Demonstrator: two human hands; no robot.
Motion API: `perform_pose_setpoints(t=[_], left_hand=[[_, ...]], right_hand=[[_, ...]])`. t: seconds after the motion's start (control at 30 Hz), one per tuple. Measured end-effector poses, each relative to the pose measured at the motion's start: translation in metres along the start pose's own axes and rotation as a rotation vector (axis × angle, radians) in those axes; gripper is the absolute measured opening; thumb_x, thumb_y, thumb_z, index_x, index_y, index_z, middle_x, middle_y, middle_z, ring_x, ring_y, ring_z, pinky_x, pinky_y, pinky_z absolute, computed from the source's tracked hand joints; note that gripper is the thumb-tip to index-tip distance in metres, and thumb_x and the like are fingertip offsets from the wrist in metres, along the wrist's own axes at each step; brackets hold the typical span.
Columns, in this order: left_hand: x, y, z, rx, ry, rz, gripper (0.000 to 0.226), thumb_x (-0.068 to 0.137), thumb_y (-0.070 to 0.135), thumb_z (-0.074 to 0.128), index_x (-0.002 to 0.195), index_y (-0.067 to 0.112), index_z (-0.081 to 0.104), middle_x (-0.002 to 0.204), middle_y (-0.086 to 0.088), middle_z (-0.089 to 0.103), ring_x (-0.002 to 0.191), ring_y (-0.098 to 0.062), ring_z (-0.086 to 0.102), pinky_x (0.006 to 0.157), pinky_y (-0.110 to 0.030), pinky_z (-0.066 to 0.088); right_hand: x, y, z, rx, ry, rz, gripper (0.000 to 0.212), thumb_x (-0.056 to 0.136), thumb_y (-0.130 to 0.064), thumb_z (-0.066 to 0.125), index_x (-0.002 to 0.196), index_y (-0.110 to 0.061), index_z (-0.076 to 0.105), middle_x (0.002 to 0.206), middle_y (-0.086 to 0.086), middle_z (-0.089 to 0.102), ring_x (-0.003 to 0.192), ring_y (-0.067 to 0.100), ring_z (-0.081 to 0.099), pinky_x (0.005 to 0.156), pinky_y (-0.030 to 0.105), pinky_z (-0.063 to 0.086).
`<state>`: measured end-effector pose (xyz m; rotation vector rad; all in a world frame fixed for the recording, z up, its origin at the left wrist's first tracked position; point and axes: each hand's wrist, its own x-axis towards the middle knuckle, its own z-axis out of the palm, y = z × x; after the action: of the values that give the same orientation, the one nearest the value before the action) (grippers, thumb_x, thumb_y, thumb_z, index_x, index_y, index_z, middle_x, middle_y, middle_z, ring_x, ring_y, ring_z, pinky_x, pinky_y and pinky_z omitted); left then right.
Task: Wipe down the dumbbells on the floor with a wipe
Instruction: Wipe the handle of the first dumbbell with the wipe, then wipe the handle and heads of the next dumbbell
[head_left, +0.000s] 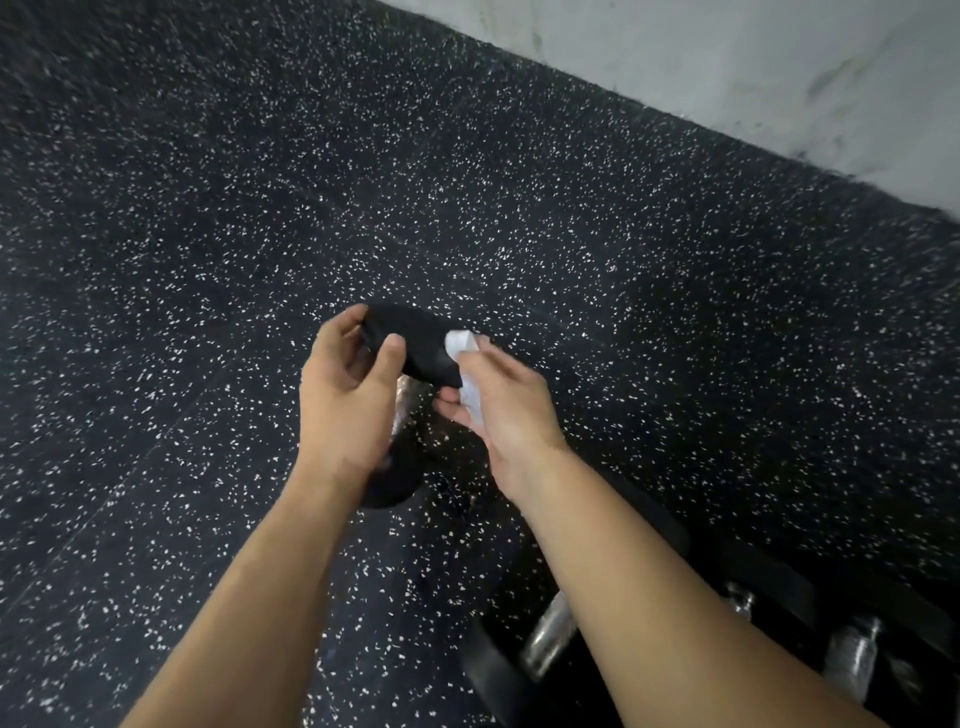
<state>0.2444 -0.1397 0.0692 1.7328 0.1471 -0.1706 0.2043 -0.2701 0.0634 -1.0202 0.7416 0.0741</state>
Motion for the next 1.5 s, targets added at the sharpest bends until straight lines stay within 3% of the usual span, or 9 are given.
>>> perform_pose_setpoints(t=[0.1,0.3,0.47,0.63,0.8,1.0,1.23,1.37,1.5], left_hand=[[0.007,0.014,0.017,-0.217,-0.060,-0.039,0.042,0.103,0.009,0.060,0.143,0.017,0.050,0.124,0.002,0.072,0.110,-0.008,0.071,0.094,-0.024,0.057],[0.048,0.026,0.085,-0.302,-0.226,-0.017,0.047,0.103,0.001,0.057,0.146,0.014,0.044,0.134,-0.007,0.065,0.121,-0.023,0.065,0.102,-0.035,0.055],[0.062,0.026,0.134,-0.191,-0.340,0.010,0.057,0.102,-0.001,0.055,0.154,0.015,0.038,0.143,-0.009,0.060,0.123,-0.022,0.063,0.110,-0.037,0.051],[0.058,0.024,0.142,-0.073,-0.403,0.098,0.061,0.103,-0.010,0.049,0.157,0.015,0.035,0.138,0.002,0.057,0.100,0.014,0.063,0.094,-0.011,0.050],[0.059,0.018,0.125,-0.007,-0.414,0.174,0.060,0.103,-0.007,0.051,0.157,0.018,0.040,0.158,-0.002,0.045,0.124,0.008,0.056,0.117,-0.027,0.042],[0.030,0.008,0.112,0.010,-0.396,0.181,0.059,0.105,0.005,0.057,0.152,0.035,0.042,0.150,0.011,0.048,0.125,-0.010,0.063,0.112,-0.039,0.049],[-0.055,-0.015,0.071,0.153,-0.543,0.194,0.059,0.103,0.012,0.062,0.149,0.043,0.044,0.140,0.023,0.053,0.129,-0.004,0.059,0.107,-0.033,0.053],[-0.112,-0.033,0.039,0.212,-0.622,0.157,0.061,0.100,0.012,0.066,0.150,0.040,0.046,0.142,0.011,0.059,0.130,0.003,0.056,0.107,-0.021,0.049],[-0.158,-0.070,0.008,0.327,-0.678,0.176,0.067,0.093,0.032,0.074,0.153,0.041,0.044,0.153,0.014,0.051,0.134,-0.001,0.054,0.111,-0.031,0.049]], right_hand=[[0.007,-0.027,-0.012,-0.167,-0.027,-0.241,0.033,0.101,-0.010,0.063,0.131,-0.024,0.071,0.118,-0.014,0.067,0.084,0.009,0.071,0.074,0.024,0.062],[0.047,-0.086,-0.057,-0.423,0.007,-0.509,0.037,0.103,-0.014,0.061,0.137,-0.029,0.067,0.127,-0.016,0.064,0.105,0.004,0.070,0.083,0.025,0.061],[0.070,-0.107,-0.099,-0.537,0.082,-0.490,0.038,0.107,-0.018,0.055,0.142,-0.029,0.062,0.131,-0.006,0.061,0.096,0.010,0.067,0.083,0.024,0.061],[0.080,-0.105,-0.116,-0.607,0.084,-0.487,0.038,0.107,-0.023,0.055,0.143,-0.034,0.060,0.137,-0.010,0.056,0.112,0.010,0.065,0.086,0.028,0.063],[0.080,-0.097,-0.112,-0.725,0.147,-0.575,0.034,0.102,-0.037,0.060,0.136,-0.039,0.066,0.136,-0.017,0.064,0.124,0.009,0.061,0.104,0.042,0.055],[0.042,-0.086,-0.121,-0.753,0.201,-0.562,0.034,0.106,-0.027,0.056,0.138,-0.022,0.065,0.139,-0.012,0.064,0.114,-0.012,0.054,0.093,-0.004,0.036],[-0.046,-0.046,-0.148,-0.702,0.150,-0.544,0.026,0.106,-0.028,0.058,0.129,-0.027,0.070,0.126,-0.009,0.068,0.114,-0.005,0.063,0.095,0.010,0.047],[-0.094,-0.003,-0.161,-0.664,0.141,-0.497,0.029,0.107,-0.024,0.057,0.132,-0.019,0.070,0.127,-0.007,0.067,0.118,-0.002,0.063,0.098,0.013,0.047],[-0.134,0.042,-0.169,-0.684,0.128,-0.450,0.030,0.107,-0.025,0.057,0.133,-0.018,0.070,0.126,-0.008,0.064,0.118,0.002,0.063,0.099,0.016,0.049]])
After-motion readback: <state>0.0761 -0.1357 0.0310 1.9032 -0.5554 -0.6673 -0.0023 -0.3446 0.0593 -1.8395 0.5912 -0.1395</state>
